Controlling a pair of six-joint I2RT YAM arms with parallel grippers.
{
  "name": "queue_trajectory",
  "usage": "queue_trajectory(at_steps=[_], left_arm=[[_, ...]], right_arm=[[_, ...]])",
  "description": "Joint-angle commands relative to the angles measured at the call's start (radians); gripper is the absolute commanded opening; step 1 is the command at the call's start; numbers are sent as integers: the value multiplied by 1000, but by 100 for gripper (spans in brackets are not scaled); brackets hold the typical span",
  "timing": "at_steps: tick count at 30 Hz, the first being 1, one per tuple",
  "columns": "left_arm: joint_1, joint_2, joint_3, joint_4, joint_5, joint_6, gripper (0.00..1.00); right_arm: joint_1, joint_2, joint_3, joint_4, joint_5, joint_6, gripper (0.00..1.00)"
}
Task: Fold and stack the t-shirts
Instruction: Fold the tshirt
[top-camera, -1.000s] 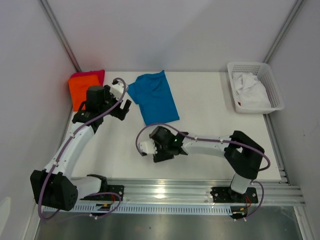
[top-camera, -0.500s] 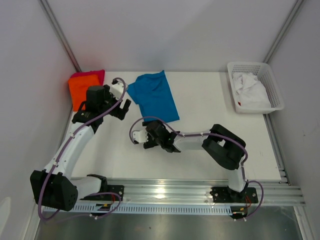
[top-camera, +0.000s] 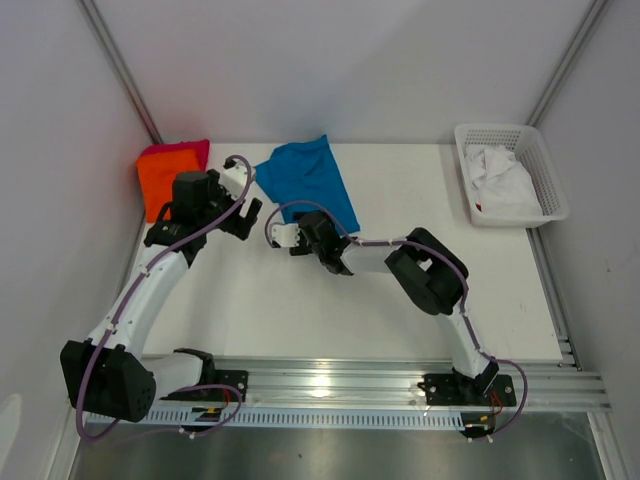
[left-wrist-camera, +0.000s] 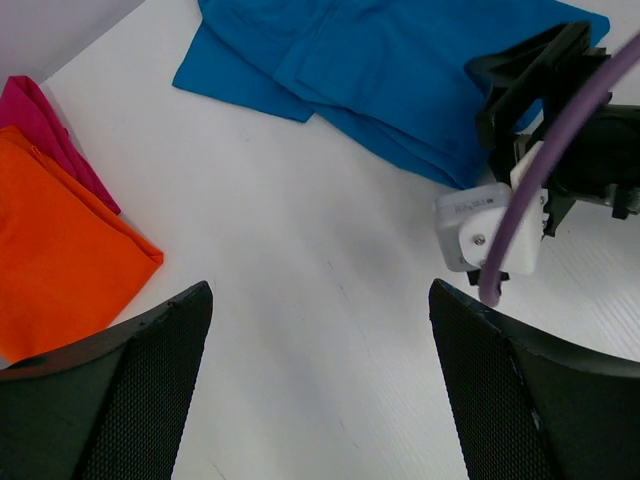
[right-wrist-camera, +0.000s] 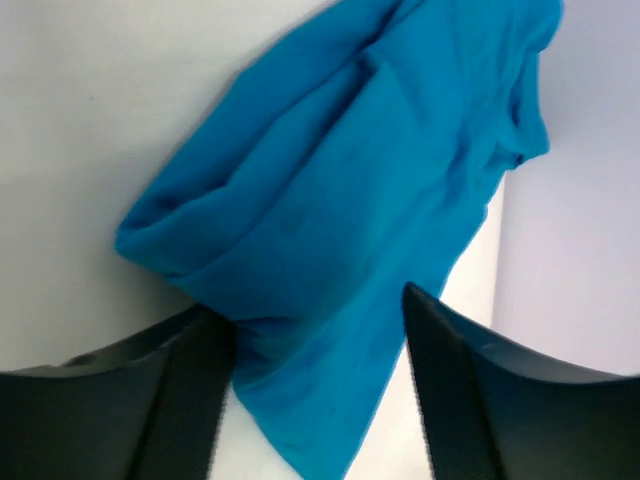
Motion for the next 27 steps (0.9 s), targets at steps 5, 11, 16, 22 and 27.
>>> queue_trajectory(at_steps=[5,11,16,22,27], left_arm=[[-5,0,47,18,4,0,91],[-5,1,53,8,4,8,91],[-7,4,60,-1,11,11,91],[-5,4,73,-16,7,17,91],[-6,0,77,-21,12,12,91]], right_arm=[[-18,69,121,-455,-94,114,0],[54,-95,170,-823,-302,232,0],[130,-167,276,-1111,-497,367,0],[220,-202,386,-1436,-766,441,0],[309,-250,435,-1551,-847,464,0]])
